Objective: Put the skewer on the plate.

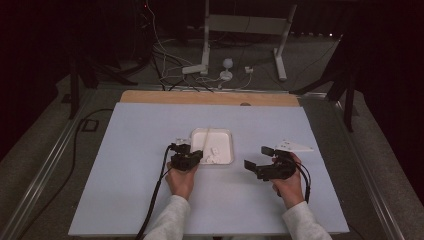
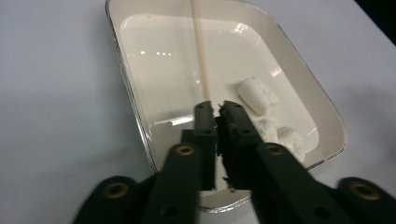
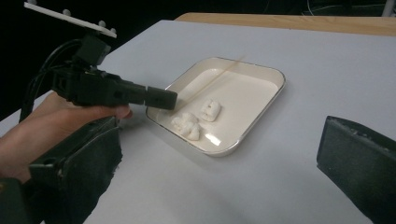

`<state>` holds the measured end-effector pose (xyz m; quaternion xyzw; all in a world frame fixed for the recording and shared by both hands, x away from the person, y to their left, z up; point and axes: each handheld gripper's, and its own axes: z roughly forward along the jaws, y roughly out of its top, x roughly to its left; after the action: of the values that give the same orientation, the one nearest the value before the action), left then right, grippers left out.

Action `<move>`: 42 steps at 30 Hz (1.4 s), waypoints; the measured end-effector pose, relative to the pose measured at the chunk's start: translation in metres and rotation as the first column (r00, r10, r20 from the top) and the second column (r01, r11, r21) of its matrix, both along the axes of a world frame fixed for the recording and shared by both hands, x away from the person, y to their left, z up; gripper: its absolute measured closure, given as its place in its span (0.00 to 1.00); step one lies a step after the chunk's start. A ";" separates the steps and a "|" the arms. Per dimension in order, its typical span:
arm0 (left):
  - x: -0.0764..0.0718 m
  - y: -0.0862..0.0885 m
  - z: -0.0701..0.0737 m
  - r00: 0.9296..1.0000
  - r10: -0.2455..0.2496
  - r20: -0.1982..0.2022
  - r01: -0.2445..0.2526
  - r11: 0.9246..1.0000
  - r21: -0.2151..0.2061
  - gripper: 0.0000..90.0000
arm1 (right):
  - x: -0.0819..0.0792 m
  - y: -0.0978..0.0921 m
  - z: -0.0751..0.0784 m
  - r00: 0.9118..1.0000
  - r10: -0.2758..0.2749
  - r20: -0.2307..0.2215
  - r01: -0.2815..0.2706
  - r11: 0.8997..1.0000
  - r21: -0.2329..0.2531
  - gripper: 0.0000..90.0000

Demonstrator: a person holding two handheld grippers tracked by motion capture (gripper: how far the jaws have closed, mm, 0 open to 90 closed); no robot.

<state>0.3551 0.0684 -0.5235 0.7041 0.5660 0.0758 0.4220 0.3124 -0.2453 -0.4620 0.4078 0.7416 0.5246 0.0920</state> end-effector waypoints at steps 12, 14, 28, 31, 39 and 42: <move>-0.004 0.008 0.022 0.990 -0.078 0.116 0.088 0.992 -0.086 0.36 | -0.002 -0.002 0.001 1.000 -0.005 0.006 0.005 1.000 0.007 0.00; -0.007 0.012 0.028 0.987 -0.082 0.139 0.096 0.991 -0.092 0.30 | -0.002 -0.002 0.001 1.000 -0.006 0.011 0.006 1.000 0.007 0.00; -0.033 0.051 0.066 0.941 -0.163 0.295 0.184 0.982 -0.043 0.02 | -0.010 -0.010 0.006 0.999 -0.026 0.040 0.027 0.999 -0.017 0.00; -0.039 0.061 0.072 0.929 -0.179 0.324 0.196 0.980 -0.022 0.02 | -0.014 -0.012 0.007 0.998 -0.035 0.053 0.037 0.998 -0.051 0.00; -0.056 0.089 0.082 0.902 -0.198 0.383 0.204 0.979 0.026 0.01 | -0.020 -0.022 0.006 0.997 -0.053 0.062 0.057 0.996 -0.066 0.00; -0.063 0.099 0.082 0.892 -0.201 0.405 0.206 0.978 0.031 0.01 | -0.023 -0.027 0.005 0.996 -0.062 0.064 0.067 0.996 -0.065 0.00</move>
<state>0.2917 0.1673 -0.4418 0.7256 0.3896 0.1720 0.5404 0.2897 -0.2720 -0.4574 0.4118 0.7419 0.5088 0.1454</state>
